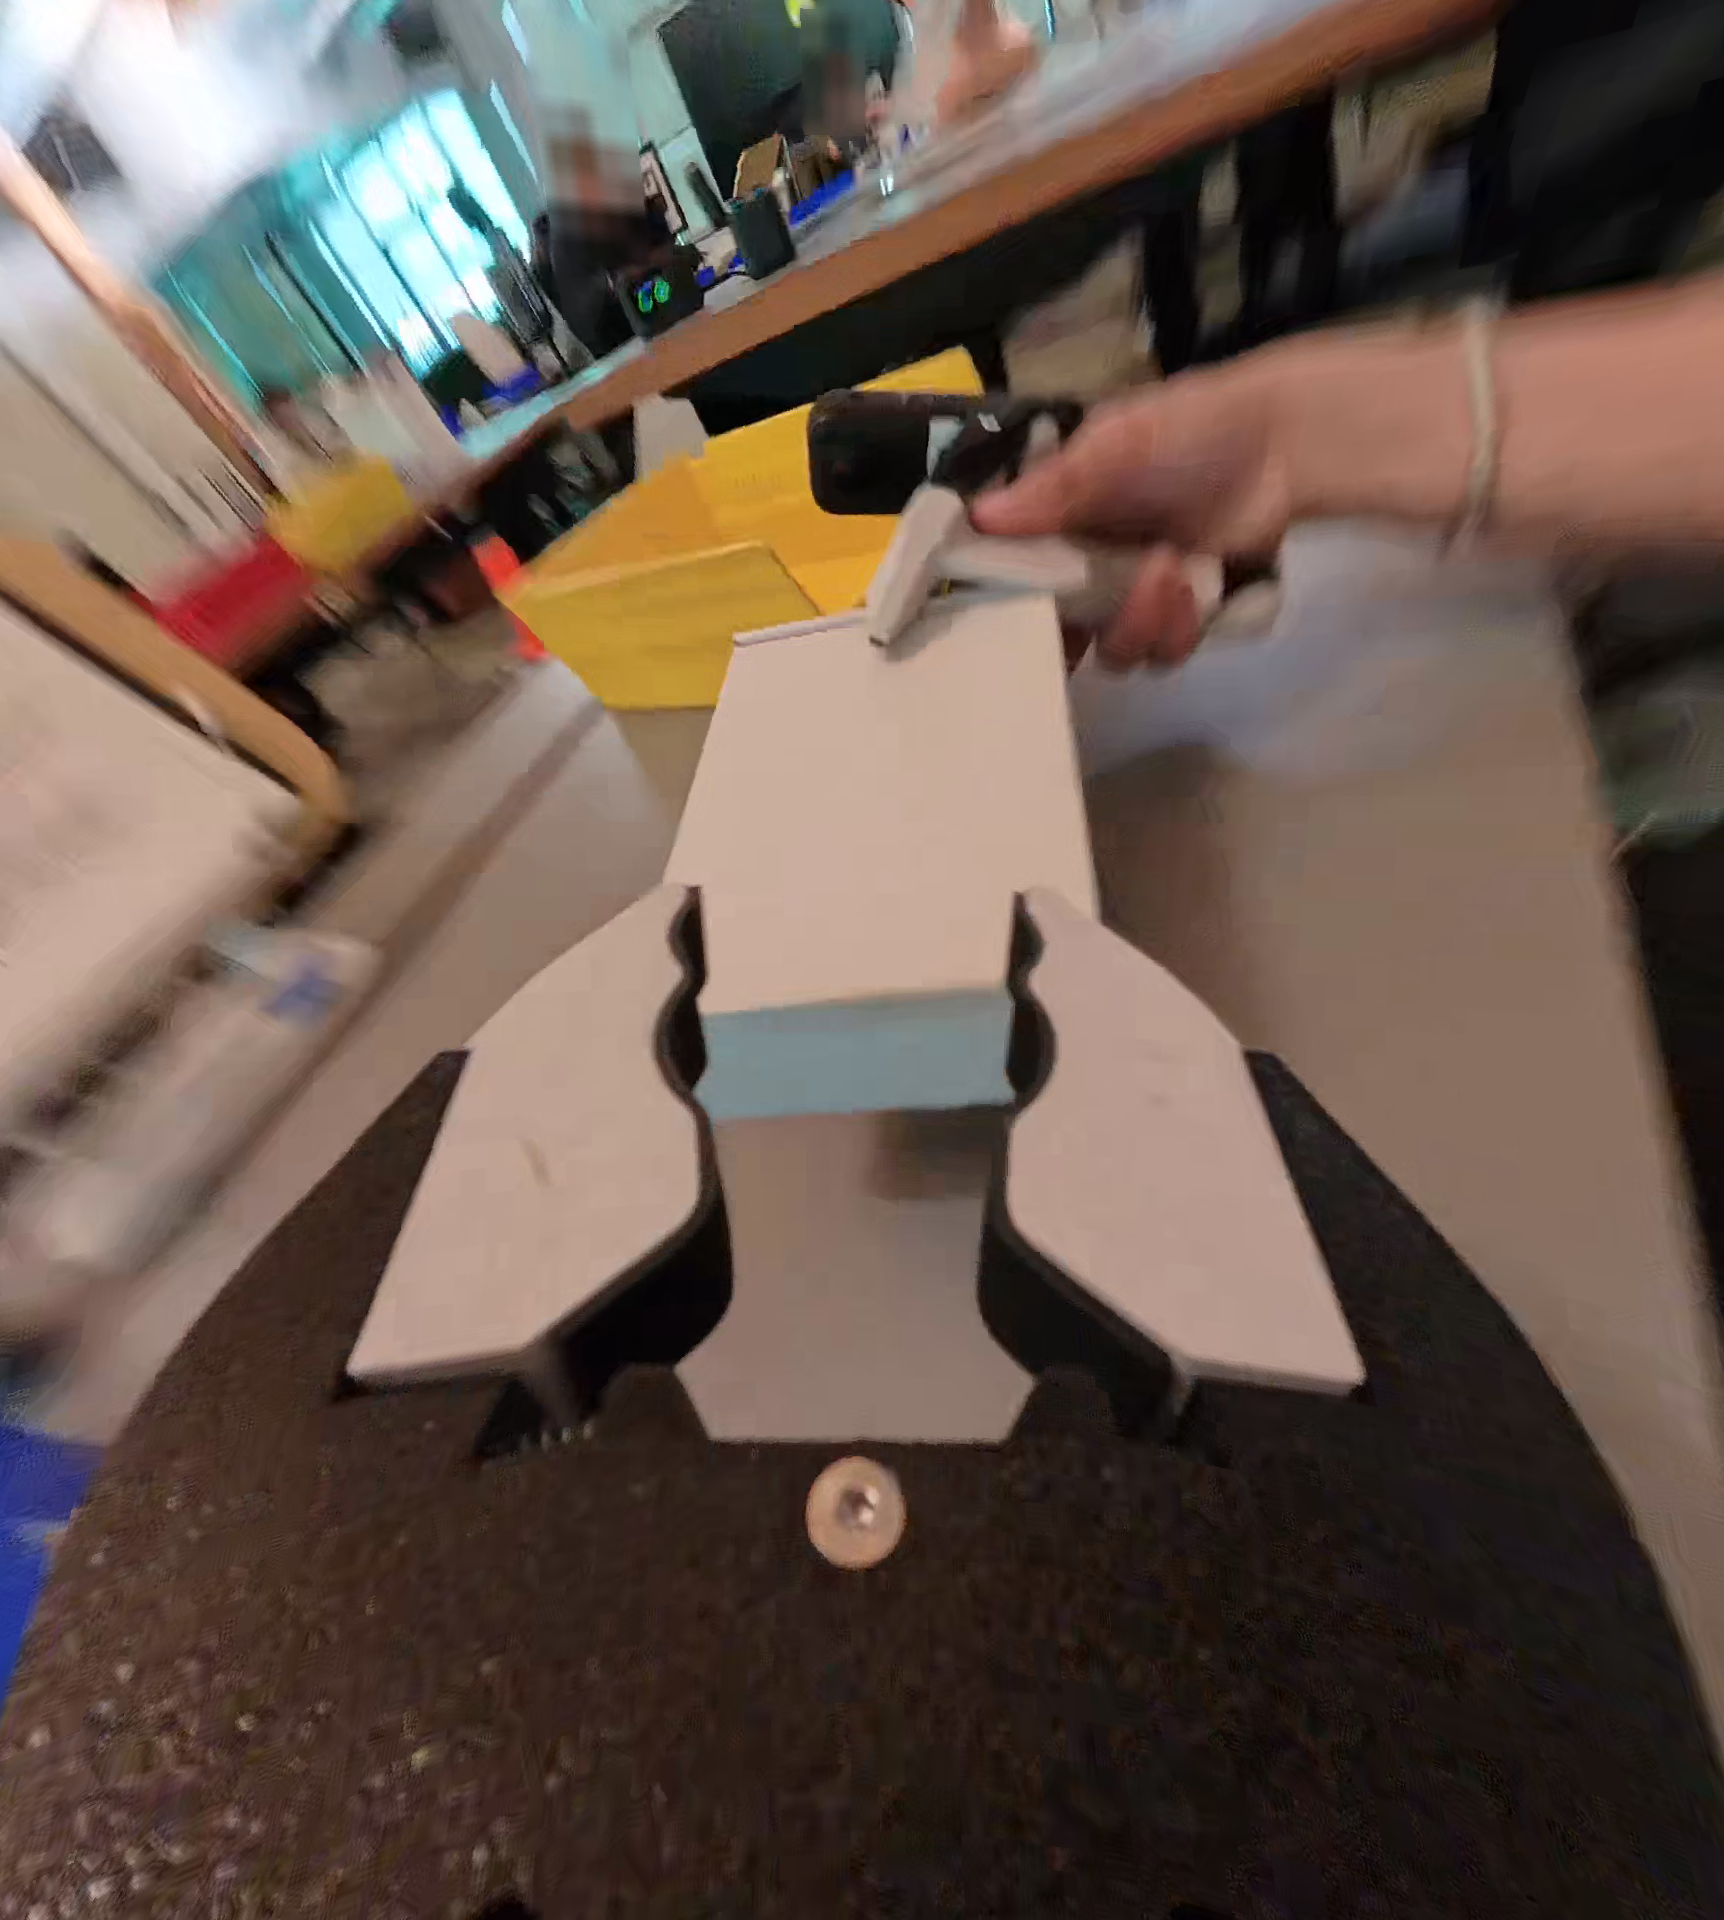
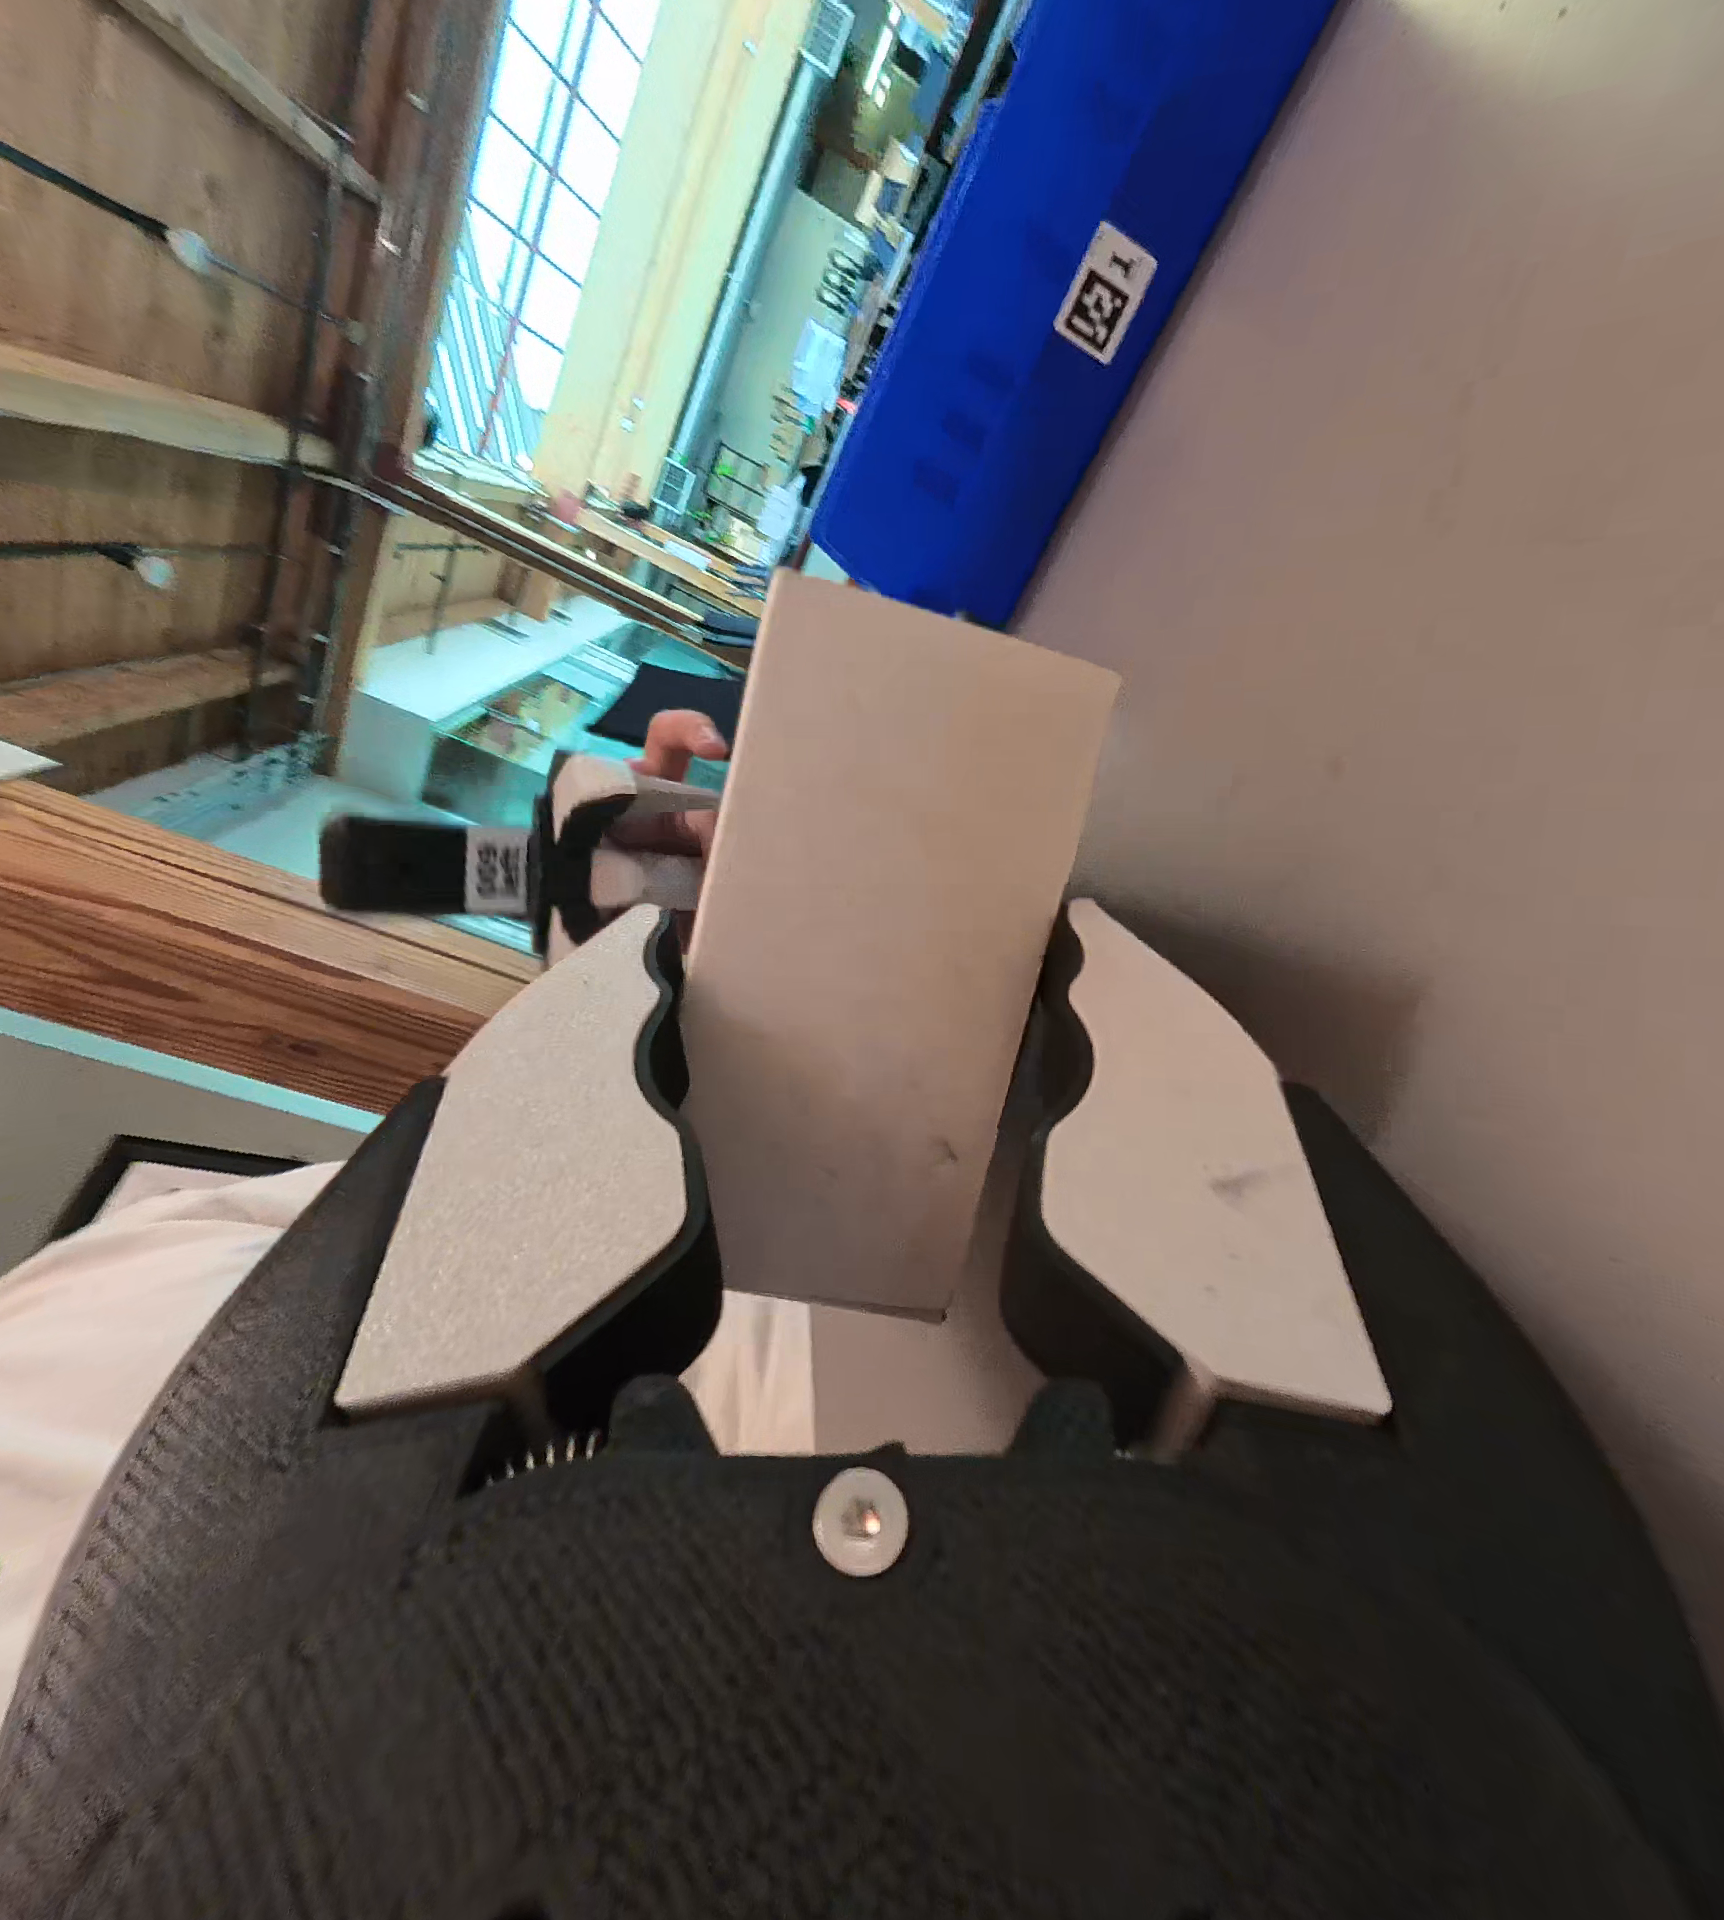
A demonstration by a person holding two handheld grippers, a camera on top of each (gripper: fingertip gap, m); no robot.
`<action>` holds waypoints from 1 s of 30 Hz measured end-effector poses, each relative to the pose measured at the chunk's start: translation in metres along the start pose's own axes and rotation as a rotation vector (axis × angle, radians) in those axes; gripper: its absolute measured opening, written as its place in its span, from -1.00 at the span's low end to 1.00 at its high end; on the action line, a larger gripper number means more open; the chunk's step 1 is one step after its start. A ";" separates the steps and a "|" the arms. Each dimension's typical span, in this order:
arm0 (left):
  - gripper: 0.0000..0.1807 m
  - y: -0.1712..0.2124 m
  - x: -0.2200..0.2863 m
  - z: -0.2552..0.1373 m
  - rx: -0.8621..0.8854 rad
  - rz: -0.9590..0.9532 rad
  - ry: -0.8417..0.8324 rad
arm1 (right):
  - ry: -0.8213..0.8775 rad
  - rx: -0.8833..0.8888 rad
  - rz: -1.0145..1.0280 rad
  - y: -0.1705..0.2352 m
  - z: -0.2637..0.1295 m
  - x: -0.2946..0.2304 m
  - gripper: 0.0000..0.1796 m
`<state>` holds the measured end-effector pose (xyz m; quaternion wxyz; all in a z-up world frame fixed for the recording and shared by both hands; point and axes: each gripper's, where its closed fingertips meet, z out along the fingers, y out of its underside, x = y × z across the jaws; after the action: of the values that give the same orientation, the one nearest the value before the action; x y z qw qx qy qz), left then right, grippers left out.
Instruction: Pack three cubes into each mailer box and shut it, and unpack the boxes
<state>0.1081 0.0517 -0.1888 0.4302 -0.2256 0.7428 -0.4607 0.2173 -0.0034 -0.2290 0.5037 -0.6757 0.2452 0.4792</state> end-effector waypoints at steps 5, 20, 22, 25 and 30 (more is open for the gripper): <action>0.13 0.007 0.004 0.002 -0.233 1.002 -0.167 | -0.094 0.027 0.050 -0.004 -0.014 -0.011 -0.26; -0.23 -0.009 0.021 0.039 -0.080 0.897 -0.160 | -0.174 0.056 -0.090 -0.006 -0.026 -0.036 -0.02; -0.23 -0.014 0.021 0.037 -0.021 0.510 -0.055 | -0.179 0.147 -0.203 -0.019 -0.042 -0.050 -0.01; -0.23 -0.017 0.015 0.034 0.070 -0.029 0.137 | -0.176 0.184 -0.379 -0.020 -0.060 -0.068 0.03; -0.24 0.016 0.007 0.033 0.077 -0.327 0.338 | 0.003 0.145 -0.652 -0.013 -0.056 -0.065 0.14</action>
<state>0.1331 0.0381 -0.2121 0.2277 -0.2457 0.7397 -0.5836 0.2232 -0.0593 -0.1634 0.6770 -0.6816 0.0502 0.2731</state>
